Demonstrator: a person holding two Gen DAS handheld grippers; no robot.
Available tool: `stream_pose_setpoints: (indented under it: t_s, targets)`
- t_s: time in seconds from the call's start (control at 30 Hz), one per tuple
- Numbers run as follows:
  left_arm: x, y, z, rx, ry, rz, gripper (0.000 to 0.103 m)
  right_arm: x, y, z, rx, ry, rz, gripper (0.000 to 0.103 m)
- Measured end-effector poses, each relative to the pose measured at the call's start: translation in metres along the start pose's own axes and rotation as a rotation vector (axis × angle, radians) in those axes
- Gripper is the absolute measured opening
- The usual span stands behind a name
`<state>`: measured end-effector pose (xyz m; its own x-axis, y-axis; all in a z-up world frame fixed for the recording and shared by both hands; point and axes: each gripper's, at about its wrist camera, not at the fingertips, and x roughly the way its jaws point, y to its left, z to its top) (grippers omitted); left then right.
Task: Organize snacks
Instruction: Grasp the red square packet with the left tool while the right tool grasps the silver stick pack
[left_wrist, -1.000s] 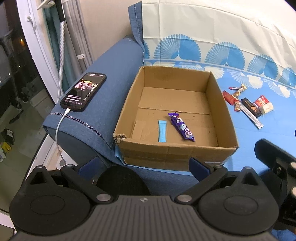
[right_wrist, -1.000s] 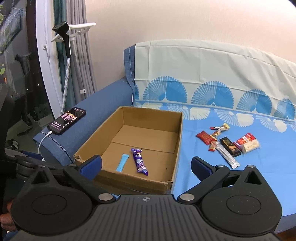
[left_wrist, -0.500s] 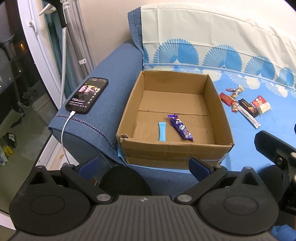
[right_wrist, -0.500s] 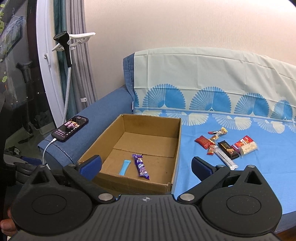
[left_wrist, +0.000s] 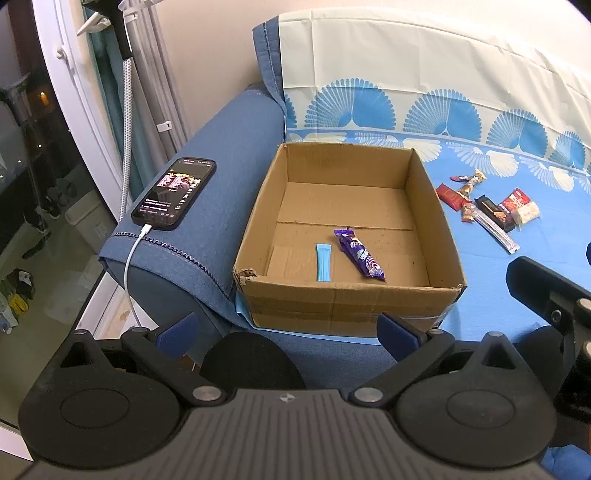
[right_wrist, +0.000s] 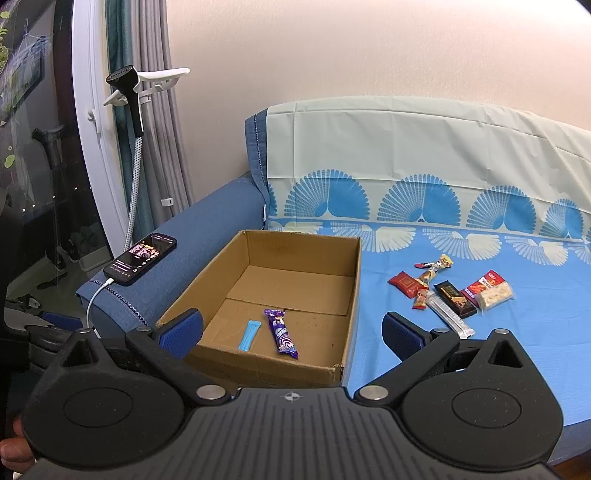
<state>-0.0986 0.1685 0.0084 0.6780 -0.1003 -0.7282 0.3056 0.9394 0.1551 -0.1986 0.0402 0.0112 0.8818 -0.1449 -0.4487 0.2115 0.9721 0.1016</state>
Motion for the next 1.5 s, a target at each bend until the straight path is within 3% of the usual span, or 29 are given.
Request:
stream_pose_setpoints:
  t_s: [0.6, 0.87, 1.03, 1.23, 1.4, 1.5]
  targets:
    - [0.013, -0.01, 0.003, 0.043, 0.052, 0.016, 0.103, 0.012, -0.01, -0.003, 0.047, 0.027, 0.009, 0.102]
    - [0.019, -0.038, 0.02, 0.115, 0.034, 0.038, 0.103, 0.023, -0.042, -0.009, 0.126, 0.039, -0.017, 0.102]
    - [0.029, -0.069, 0.052, 0.147, 0.029, 0.014, 0.103, 0.032, -0.086, -0.014, 0.203, 0.036, -0.093, 0.102]
    - [0.055, -0.127, 0.111, 0.151, 0.066, -0.082, 0.103, 0.052, -0.159, -0.018, 0.287, 0.029, -0.223, 0.102]
    - [0.101, -0.204, 0.174, 0.154, 0.159, -0.2, 0.103, 0.097, -0.224, -0.019, 0.291, 0.081, -0.292, 0.102]
    - [0.148, -0.257, 0.205, 0.165, 0.215, -0.212, 0.103, 0.14, -0.263, -0.024, 0.279, 0.144, -0.288, 0.102]
